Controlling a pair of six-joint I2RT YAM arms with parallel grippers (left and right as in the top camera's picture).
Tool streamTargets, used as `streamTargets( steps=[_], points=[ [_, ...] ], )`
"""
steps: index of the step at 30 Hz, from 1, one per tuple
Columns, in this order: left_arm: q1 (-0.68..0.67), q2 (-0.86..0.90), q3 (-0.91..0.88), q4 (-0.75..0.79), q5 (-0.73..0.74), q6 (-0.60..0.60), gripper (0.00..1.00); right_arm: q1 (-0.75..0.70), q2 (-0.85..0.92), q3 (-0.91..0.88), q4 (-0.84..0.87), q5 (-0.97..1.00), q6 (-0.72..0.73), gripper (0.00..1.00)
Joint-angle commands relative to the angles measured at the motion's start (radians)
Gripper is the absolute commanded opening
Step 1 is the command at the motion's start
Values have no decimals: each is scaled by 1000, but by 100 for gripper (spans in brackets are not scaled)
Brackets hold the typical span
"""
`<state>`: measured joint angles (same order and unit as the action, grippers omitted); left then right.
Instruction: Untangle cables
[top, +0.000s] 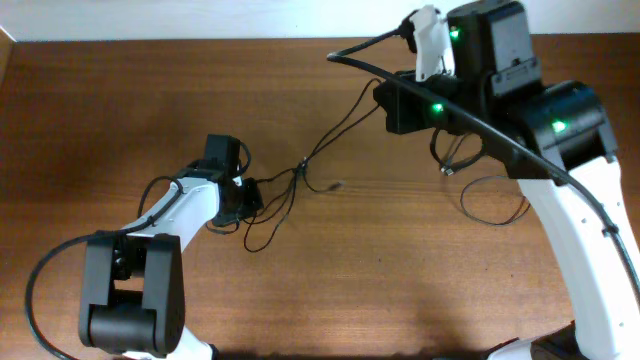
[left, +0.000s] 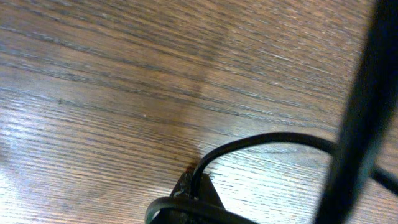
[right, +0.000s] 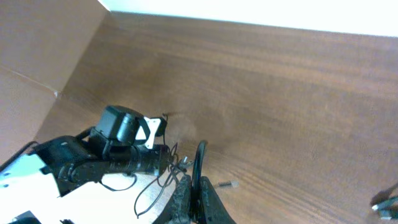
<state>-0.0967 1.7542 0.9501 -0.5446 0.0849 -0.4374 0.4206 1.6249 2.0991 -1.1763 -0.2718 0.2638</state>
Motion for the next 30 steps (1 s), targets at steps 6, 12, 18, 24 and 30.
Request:
streamTargets(
  steps=[6,12,18,24,30],
  points=[
    [6,-2,-16,-13,-107,-31,93,-3,-20,167,87,37,-24,4],
    [6,-2,-16,-13,-99,-34,99,-3,1,157,-62,-4,-24,4],
    [10,-84,3,-17,-45,13,99,-1,123,70,-251,-5,-24,29],
    [111,-228,19,15,-48,11,23,61,286,29,-217,-42,-19,33],
    [145,-209,-57,-18,37,-19,0,151,488,26,-82,-43,100,38]
  ],
)
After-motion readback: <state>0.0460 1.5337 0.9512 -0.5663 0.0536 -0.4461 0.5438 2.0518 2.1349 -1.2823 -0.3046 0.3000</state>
